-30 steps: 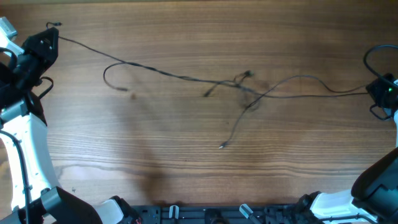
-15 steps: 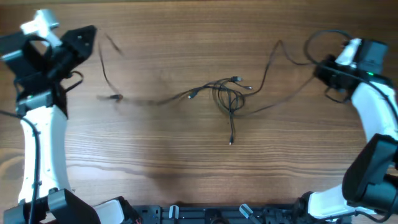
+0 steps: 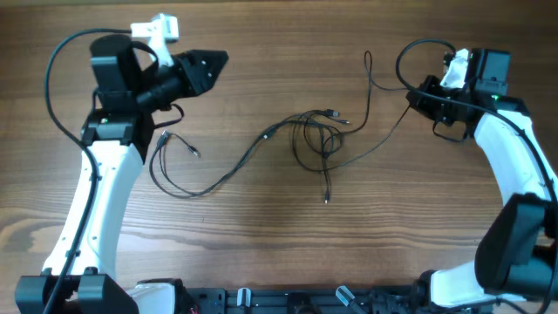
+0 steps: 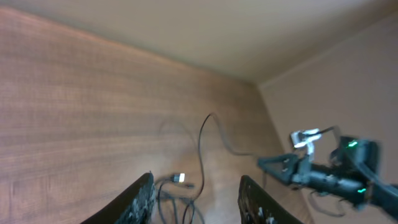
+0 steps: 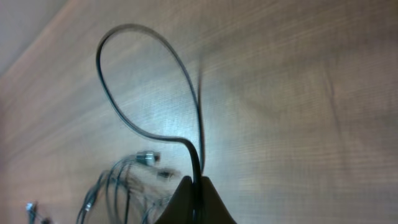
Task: Untangle cables
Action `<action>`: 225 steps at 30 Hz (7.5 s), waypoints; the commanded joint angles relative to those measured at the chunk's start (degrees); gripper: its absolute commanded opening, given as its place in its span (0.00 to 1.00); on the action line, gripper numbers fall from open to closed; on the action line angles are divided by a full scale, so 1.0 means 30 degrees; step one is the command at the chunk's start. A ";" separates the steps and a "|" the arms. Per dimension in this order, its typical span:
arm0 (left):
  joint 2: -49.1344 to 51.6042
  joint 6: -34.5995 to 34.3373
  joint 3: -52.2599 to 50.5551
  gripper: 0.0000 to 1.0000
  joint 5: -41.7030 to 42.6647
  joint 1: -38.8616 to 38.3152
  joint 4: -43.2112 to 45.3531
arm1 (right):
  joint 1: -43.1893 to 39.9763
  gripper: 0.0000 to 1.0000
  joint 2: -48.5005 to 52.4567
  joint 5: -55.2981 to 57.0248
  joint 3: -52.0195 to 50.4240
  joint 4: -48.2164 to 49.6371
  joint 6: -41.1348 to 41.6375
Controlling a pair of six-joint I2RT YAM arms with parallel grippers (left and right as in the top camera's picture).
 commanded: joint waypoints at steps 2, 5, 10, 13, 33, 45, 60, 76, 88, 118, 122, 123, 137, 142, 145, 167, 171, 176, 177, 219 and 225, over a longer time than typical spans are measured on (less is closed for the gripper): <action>0.0153 0.1217 0.0262 0.45 -0.1064 -0.0517 -0.0780 | 0.0117 0.04 -0.4160 0.0969 0.2936 -0.3694 -0.1020; 0.0153 0.1209 0.0262 0.45 -0.1064 -0.0517 -0.0787 | 0.0117 0.05 -0.6368 0.1064 0.4116 -0.5530 -0.1494; 0.0153 0.1217 0.0262 0.46 -0.1056 -0.0517 -0.1180 | 0.0117 0.05 -1.0571 -0.0182 0.5260 -0.5348 -0.2200; 0.0153 0.1209 0.0262 0.46 -0.1049 -0.0517 -0.1530 | 0.0117 0.05 -1.1999 -0.0175 0.6754 -0.5428 -0.2470; 0.1421 0.4153 0.0262 0.60 -0.0845 -0.5442 -0.3934 | 0.0117 0.05 -0.8553 0.1209 1.0848 -0.7461 -0.3410; 0.5187 0.5144 0.0262 0.35 0.0299 -0.6317 -0.4131 | 0.0117 0.05 -0.5909 0.3359 1.0848 -0.6921 -0.2397; 0.8065 0.7410 0.0262 0.50 -0.5231 -0.7854 -0.3446 | 0.0109 0.05 -0.5348 0.3497 1.0797 -0.6681 -0.2448; 0.9887 1.0134 0.0262 0.48 -0.7184 -0.7876 -0.2565 | 0.0117 0.05 -0.5348 0.2681 1.0797 -0.7176 -0.2302; 1.0375 1.0127 0.0262 0.04 -0.5850 -0.7868 -0.1530 | 0.0117 0.04 -0.5348 0.2710 1.0790 -0.7257 -0.1974; 0.4095 0.9034 0.6980 0.04 -0.4663 0.1049 -0.7082 | 0.0117 0.40 0.0772 -0.1690 1.0673 -0.9712 -0.7096; 0.3774 0.9034 0.6980 0.04 -0.4663 -0.0262 -0.7111 | 0.0124 0.41 0.0758 -0.2237 1.0673 -0.9908 -0.7104; 0.3585 0.9041 0.6980 0.04 -0.4670 -0.0634 -0.7096 | 0.0117 0.42 0.0758 -0.2237 1.0673 -0.9959 -0.7111; -0.0007 0.9034 0.6980 0.04 -0.4670 -0.3373 -0.6856 | 0.2244 0.60 0.1508 -0.2055 0.9967 -0.9551 -0.6863; -0.1100 0.9034 0.6980 0.04 -0.4670 -0.3373 -0.6717 | 0.3920 0.61 0.2390 -0.0925 0.8247 -0.7322 -0.4656; -0.1661 0.9020 0.6980 0.04 -0.4670 -0.3373 -0.6419 | 0.4932 0.62 0.2805 -0.0933 0.7067 -0.6054 -0.4626; -0.1217 0.8619 0.6980 0.10 -1.0061 -0.2776 -0.6863 | 0.6572 0.85 0.4816 1.1249 0.6586 -0.4663 0.1916; 0.0612 0.8619 0.6980 0.12 -1.0061 -0.2732 -0.7439 | 0.6557 0.86 0.5173 1.1234 0.6586 -0.4728 0.2594; 0.2259 0.8604 0.6980 0.12 -0.9391 -0.2732 -0.7577 | 0.6543 0.87 0.5231 1.1249 0.6594 -0.4568 0.2608; 0.2404 0.8604 0.6980 0.12 -0.9406 -0.2732 -0.7584 | 0.6535 0.87 0.5231 1.1475 0.6594 -0.4481 0.2769; 0.2470 0.8546 0.6972 0.15 -0.8786 -0.2659 -1.0440 | 0.9697 0.99 1.0557 0.7249 0.6594 0.0998 0.4809; 0.2470 0.8546 0.6972 0.15 -0.8524 -0.2659 -1.0448 | 1.0520 0.99 1.0987 0.8867 0.6594 0.0386 0.4517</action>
